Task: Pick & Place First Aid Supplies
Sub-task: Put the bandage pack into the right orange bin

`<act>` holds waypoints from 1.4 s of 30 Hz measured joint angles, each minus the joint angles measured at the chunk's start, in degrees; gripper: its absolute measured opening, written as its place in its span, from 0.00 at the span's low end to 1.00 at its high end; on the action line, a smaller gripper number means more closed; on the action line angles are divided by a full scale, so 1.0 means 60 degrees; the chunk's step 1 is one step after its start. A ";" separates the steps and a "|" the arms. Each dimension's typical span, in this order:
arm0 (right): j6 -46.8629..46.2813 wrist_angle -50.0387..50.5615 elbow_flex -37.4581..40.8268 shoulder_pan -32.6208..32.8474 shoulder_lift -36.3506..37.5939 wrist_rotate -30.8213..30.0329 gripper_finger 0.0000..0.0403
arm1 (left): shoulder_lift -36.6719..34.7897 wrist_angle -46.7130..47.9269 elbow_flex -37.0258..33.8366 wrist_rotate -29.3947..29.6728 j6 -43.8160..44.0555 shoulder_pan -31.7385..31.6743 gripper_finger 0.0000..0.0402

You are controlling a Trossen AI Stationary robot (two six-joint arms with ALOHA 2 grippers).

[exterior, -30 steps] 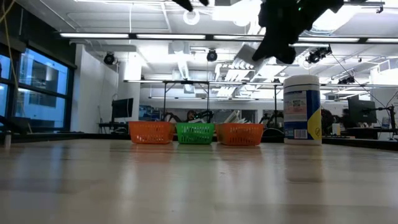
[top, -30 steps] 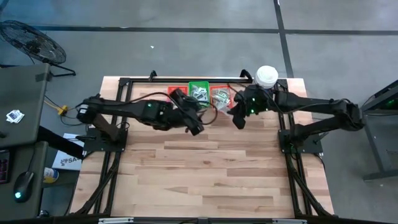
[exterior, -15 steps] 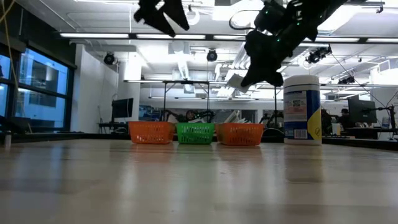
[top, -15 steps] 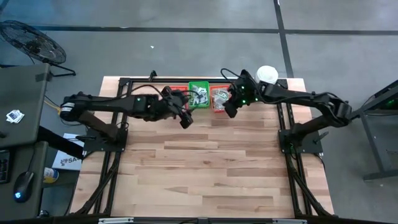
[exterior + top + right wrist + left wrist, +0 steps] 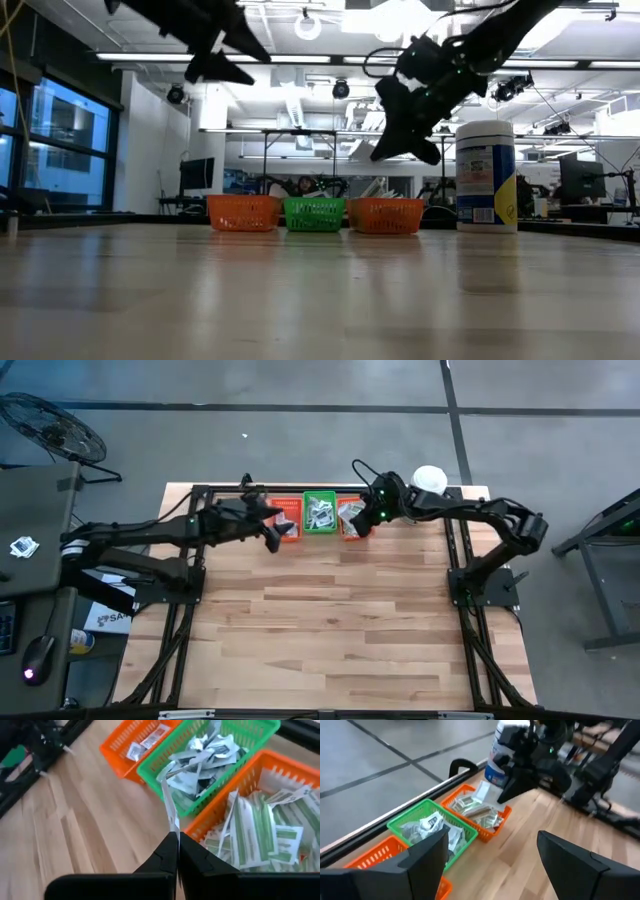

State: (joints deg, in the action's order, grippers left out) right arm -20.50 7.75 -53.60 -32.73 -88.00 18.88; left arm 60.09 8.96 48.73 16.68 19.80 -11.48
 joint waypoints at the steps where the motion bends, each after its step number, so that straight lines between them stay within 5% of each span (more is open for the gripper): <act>1: -0.0054 -0.0110 -0.0001 -0.0050 -0.0130 0.0058 0.00 | -0.0171 -0.0289 -0.0292 -0.0246 0.0024 -0.0179 0.74; 11: -0.0757 -0.0389 -0.0001 -0.0463 -0.0844 -0.0026 0.00 | -0.0972 -0.2562 -0.2120 -0.2542 0.0800 -0.1815 0.74; 36: -0.1609 0.0702 0.0007 -0.0856 -0.1003 -0.0772 0.00 | -0.1008 -0.3118 -0.2167 -0.6020 0.0209 -0.4123 0.74; 42: -0.1739 0.0699 0.0007 -0.0852 -0.1003 -0.0587 0.12 | -0.1198 -0.2962 -0.2164 -0.6279 0.0002 -0.4149 0.74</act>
State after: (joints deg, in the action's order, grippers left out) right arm -30.94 11.94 -53.56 -37.85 -94.02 15.36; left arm 52.90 -8.82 35.75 -20.99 19.81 -36.38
